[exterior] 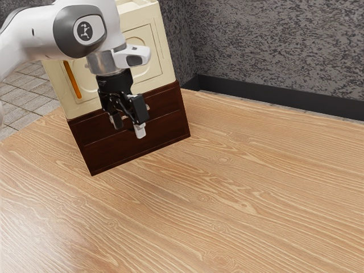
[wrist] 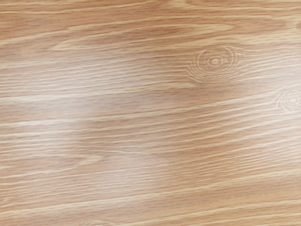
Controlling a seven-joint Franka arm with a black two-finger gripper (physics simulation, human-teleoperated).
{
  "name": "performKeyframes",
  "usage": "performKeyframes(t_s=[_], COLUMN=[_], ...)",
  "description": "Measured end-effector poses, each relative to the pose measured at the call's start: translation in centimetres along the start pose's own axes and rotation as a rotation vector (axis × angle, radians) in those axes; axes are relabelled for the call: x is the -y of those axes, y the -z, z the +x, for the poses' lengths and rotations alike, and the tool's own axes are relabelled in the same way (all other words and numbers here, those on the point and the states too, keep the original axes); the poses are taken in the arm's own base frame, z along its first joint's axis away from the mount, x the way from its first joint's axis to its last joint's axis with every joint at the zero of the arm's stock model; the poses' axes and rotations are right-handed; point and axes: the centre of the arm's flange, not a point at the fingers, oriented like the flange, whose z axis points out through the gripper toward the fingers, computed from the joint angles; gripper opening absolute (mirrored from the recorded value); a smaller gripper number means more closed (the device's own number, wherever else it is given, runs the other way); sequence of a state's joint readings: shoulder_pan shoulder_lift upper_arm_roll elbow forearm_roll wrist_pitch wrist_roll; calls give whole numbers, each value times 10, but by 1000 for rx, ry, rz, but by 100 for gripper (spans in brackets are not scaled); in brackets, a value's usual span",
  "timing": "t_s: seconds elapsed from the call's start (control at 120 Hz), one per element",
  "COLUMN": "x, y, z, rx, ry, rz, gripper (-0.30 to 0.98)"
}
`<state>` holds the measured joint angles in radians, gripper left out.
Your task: Pull the drawer handle with one arm to open the drawer
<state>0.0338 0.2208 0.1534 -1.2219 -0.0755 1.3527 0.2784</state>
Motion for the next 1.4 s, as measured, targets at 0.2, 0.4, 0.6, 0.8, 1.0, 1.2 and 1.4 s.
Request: performKeyframes(t_s=[0.2, 0.4, 0.6, 0.8, 1.0, 1.2, 1.4], x=[6, -5, -23, -15, -26, -16, -29], y=[-2, 63, 122, 95, 4, -39, -50], z=[0, -25, -74, -51, -6, 4, 16], rx=[1, -122, -171, -133, -36, -40, -103], ry=[7, -4, -4, 11, -41, -78, -273], rz=[-12, 18, 34, 31, 59, 85, 130], gripper=[69, 68, 69, 69, 69, 69, 68])
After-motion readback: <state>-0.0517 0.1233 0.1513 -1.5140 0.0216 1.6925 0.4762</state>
